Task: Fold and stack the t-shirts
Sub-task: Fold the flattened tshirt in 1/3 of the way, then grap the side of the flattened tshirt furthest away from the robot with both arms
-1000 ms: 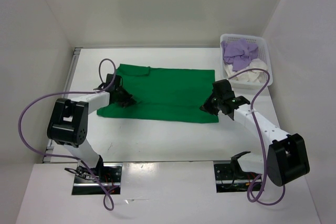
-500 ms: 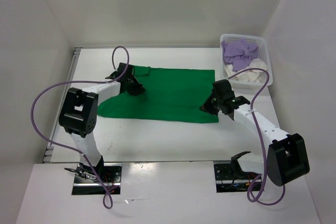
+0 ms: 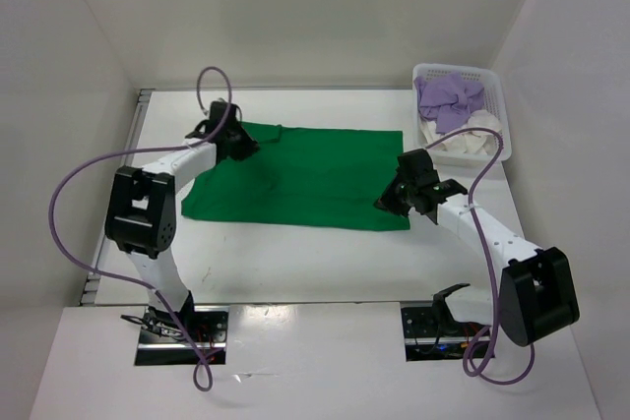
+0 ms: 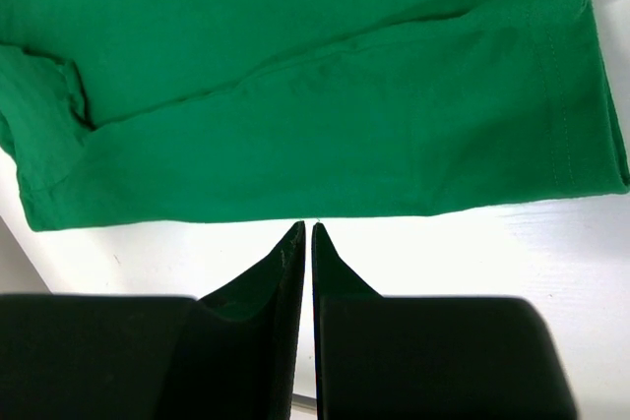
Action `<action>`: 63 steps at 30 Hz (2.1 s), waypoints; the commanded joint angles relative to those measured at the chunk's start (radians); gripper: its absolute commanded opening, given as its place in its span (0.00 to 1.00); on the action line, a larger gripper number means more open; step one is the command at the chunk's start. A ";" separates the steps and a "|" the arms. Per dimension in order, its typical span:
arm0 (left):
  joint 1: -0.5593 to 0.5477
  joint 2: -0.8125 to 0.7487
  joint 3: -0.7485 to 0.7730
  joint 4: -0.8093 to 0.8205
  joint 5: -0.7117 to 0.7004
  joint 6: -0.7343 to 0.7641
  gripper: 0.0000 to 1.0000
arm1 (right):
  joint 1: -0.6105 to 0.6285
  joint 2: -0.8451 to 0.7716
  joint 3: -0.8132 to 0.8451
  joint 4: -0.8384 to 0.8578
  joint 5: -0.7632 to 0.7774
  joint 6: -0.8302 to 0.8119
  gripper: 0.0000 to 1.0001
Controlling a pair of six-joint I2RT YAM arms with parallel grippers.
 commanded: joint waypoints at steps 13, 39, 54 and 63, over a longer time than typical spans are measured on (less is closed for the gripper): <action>0.288 0.188 0.193 0.096 0.131 0.011 0.18 | 0.009 0.024 0.065 0.030 -0.021 -0.038 0.10; 0.230 0.458 0.544 0.009 0.174 0.022 0.38 | 0.009 0.034 0.074 0.030 -0.022 -0.038 0.10; 0.230 0.285 0.405 0.050 0.105 0.079 0.42 | 0.009 0.044 0.074 0.048 -0.031 -0.048 0.10; 0.240 0.366 0.392 0.139 0.168 -0.030 0.45 | 0.009 0.069 0.085 0.048 -0.049 -0.057 0.10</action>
